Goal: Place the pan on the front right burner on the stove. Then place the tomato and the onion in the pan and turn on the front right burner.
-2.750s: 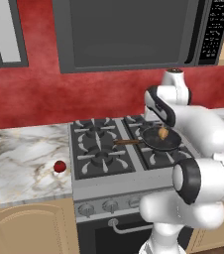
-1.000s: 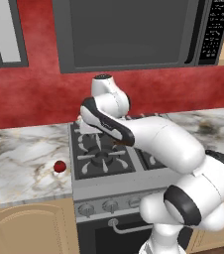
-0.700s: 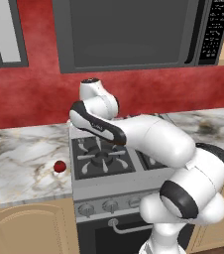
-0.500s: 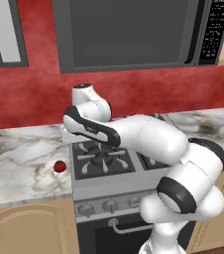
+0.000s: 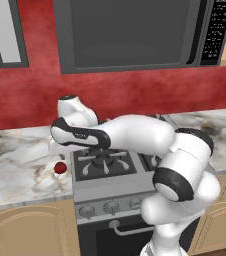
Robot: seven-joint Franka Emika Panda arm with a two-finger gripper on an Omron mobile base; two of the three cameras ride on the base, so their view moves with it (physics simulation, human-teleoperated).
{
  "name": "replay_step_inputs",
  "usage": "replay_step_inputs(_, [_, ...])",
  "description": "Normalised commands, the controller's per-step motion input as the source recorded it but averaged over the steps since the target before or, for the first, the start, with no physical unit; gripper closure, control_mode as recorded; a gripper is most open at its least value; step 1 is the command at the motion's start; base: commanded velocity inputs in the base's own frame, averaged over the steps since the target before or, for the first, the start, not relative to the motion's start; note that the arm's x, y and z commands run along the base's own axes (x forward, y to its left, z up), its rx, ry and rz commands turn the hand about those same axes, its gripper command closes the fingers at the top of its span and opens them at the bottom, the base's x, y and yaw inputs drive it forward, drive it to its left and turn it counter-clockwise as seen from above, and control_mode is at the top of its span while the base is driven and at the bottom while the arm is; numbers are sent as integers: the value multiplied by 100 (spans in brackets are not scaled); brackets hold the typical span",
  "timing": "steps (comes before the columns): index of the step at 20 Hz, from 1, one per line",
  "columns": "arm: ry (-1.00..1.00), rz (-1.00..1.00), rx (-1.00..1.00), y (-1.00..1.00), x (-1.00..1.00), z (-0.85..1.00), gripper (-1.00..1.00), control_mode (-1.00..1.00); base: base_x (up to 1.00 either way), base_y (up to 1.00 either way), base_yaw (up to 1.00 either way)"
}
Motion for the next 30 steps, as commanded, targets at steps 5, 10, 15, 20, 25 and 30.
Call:
replay_step_inputs(5, [3,9,0,39,14,-27,-100,-100,0,0,0])
replay_step_inputs(10, [2,8,0,27,36,-27,-100,-100,0,0,0])
replay_step_inputs(15, [0,5,0,9,36,-8,-100,-100,0,0,0])
replay_step_inputs(20, [0,2,-2,10,21,-19,-100,-100,0,0,0])
replay_step_inputs(25, [2,1,-6,9,5,-36,-100,-100,0,0,0])
replay_step_inputs(30, [4,0,-5,1,6,-30,-100,-100,0,0,0])
